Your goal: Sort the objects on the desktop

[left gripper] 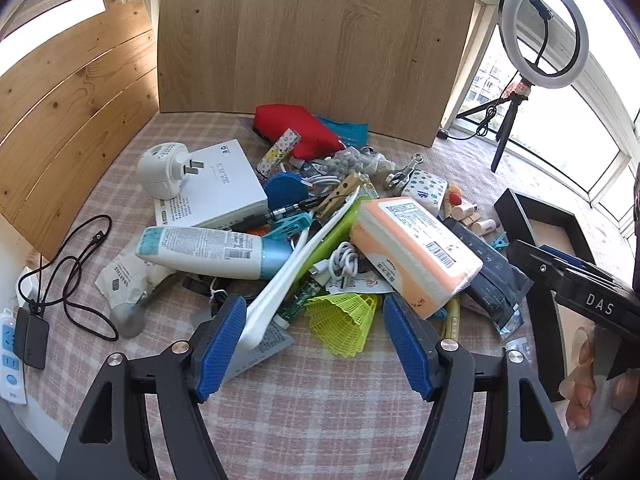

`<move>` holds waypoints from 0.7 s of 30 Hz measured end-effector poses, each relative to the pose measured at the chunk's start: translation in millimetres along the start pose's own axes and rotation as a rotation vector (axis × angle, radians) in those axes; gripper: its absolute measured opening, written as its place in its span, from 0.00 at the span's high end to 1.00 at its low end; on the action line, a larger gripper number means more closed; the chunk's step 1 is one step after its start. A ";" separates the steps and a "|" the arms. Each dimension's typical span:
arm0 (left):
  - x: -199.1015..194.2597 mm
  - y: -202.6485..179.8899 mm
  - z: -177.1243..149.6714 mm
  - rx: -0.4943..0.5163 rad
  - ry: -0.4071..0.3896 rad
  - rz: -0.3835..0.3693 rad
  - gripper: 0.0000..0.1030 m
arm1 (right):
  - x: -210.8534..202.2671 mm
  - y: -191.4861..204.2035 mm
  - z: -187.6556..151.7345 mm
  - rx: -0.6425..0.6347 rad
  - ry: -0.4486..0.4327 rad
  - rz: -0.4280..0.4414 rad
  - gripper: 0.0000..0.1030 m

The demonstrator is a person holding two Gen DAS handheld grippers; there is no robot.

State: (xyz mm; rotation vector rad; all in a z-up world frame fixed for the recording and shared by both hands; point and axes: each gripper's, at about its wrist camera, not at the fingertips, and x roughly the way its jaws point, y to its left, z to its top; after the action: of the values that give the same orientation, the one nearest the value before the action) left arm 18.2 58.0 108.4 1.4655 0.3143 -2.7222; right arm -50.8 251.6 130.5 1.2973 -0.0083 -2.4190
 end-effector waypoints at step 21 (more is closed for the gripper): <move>60.9 -59.8 19.3 -0.145 0.093 -0.092 0.50 | 105.4 -9.3 48.5 -0.025 0.294 0.278 0.48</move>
State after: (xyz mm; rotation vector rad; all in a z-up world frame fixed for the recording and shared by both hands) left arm -39.0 116.8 77.8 1.5767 0.5832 -2.6389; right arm -144.8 215.4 72.2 1.5182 -0.0716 -1.9767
